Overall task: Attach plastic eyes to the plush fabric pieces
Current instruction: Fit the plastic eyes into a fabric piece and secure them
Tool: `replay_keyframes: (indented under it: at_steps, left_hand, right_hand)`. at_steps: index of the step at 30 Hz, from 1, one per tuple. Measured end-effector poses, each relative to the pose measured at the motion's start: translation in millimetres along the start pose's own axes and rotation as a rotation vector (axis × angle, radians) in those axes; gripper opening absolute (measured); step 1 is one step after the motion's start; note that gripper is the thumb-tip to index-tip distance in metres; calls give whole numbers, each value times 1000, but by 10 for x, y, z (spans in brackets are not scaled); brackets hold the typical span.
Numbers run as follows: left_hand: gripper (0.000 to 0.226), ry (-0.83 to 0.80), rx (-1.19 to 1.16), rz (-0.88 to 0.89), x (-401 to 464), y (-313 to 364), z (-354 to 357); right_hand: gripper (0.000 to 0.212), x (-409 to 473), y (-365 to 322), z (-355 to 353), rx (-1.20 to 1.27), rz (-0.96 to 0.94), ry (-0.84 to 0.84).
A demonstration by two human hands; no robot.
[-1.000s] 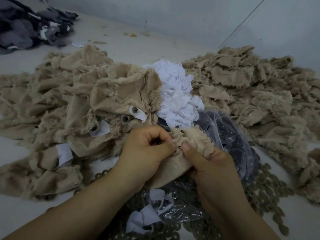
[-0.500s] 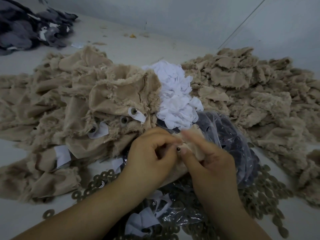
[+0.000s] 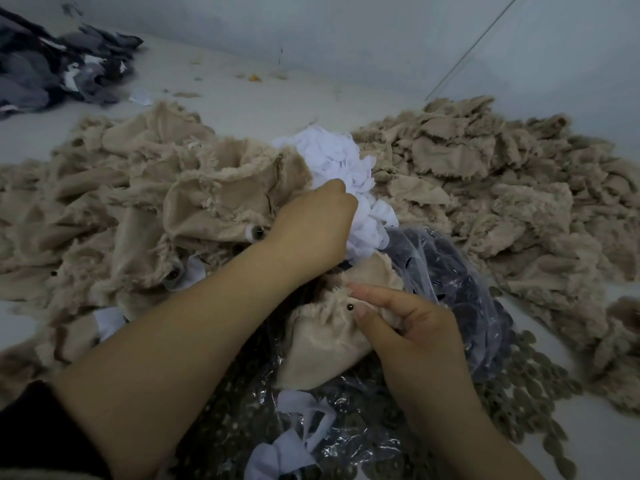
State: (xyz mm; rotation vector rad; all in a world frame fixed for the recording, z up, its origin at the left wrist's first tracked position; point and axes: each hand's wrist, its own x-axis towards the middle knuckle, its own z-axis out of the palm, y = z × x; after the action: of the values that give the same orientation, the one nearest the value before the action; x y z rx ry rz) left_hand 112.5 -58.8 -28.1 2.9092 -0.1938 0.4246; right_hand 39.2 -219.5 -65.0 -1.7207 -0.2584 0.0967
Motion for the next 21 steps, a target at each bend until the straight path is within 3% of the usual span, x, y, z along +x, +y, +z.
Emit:
replay_keyframes:
  at_steps: [7,11,16,21]
  left_hand:
    - [23,128,-349,62,-259,-138,-17]
    - [16,177,-529,19,-371,-192,-40]
    - [12,131,-554,182,-396,-103,-43]
    - [7,143,-481,292,-392,-34,-47]
  right_hand:
    - [32,103,-55,-63,-43,11,-14]
    - [55,205,-74,-45,-193,-53,-40]
    - [68,345,-113,-18,-196,-119,-63]
    - [57,385,-69,-48,-233,-222,-17]
